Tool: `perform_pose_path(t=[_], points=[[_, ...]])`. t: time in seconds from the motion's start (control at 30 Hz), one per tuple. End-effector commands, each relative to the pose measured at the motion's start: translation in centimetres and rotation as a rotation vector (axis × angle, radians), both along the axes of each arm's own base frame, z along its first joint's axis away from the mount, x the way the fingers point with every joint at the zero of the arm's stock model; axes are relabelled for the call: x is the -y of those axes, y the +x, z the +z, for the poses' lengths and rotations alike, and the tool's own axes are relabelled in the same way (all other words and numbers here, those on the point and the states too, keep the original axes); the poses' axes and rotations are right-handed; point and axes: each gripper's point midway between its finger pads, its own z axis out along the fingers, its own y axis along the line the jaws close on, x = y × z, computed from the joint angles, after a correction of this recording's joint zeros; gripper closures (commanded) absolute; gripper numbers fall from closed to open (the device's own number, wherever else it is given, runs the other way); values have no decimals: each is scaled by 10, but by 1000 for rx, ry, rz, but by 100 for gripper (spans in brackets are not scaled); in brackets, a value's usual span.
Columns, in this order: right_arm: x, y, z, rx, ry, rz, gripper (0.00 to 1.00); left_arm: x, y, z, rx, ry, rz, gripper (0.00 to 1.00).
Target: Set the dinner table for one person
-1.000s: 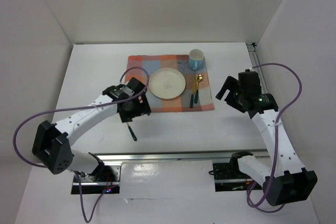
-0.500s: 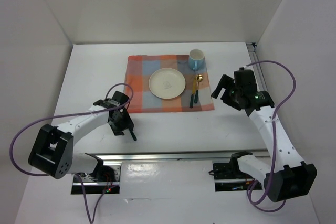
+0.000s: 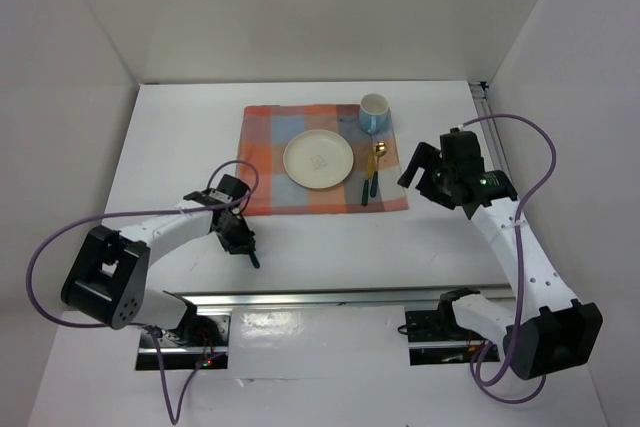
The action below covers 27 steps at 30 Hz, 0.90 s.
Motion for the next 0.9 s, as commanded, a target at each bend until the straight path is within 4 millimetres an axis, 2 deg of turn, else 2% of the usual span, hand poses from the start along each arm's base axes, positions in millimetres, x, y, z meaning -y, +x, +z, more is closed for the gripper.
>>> perform_pose_path(t=[0.0,0.03,0.1,0.13,0.2,0.23,0.3,0.33,0.37,0.4,0.43,0.47,0.5,0.53,0.57,0.6,0.63,0.67,0.73,0.77,0.87], points=[[-4,13,18,73,14,-4,8,-22,2,8,16,109,60,76],[-4,13,18,73,14,-4,8,-28,1,22,35,129,76,81],[-2,13,18,75,1,-4,8,-43,7,40,94,196,87,98],[-2,13,18,75,1,-4,8,-45,14,63,152,203,84,100],[-2,16,17,75,1,-4,8,-44,25,87,237,234,-5,100],[-2,16,17,75,1,-4,8,-43,38,106,295,240,-25,100],[-3,19,13,75,1,-4,8,-39,52,119,326,270,-107,100],[-5,17,10,65,6,3,8,-30,69,138,384,264,-140,100],[-9,17,7,53,11,19,8,-27,78,142,389,276,-169,100],[-9,19,8,62,13,19,8,-29,90,129,333,338,-210,100],[-9,19,8,62,13,19,8,-21,113,148,379,346,-222,100],[-10,19,6,53,11,19,8,-22,123,147,350,379,-230,100],[-10,19,6,53,11,19,8,-30,131,123,246,475,-252,100],[-10,19,6,53,11,19,8,-30,142,118,219,507,-278,100],[-10,21,9,63,7,25,8,-23,165,134,252,523,-273,100],[-9,19,8,53,4,25,8,-26,175,130,224,569,-294,100],[-8,19,7,54,-2,19,8,-25,179,102,122,600,-339,100],[-8,19,7,54,-2,19,8,-22,200,112,155,603,-314,100],[-7,17,6,43,-4,19,8,-16,214,100,130,576,-351,100],[-10,16,6,43,-4,28,8,-14,225,87,113,557,-347,100],[-10,16,6,43,-4,28,8,-4,232,64,89,491,-385,100]])
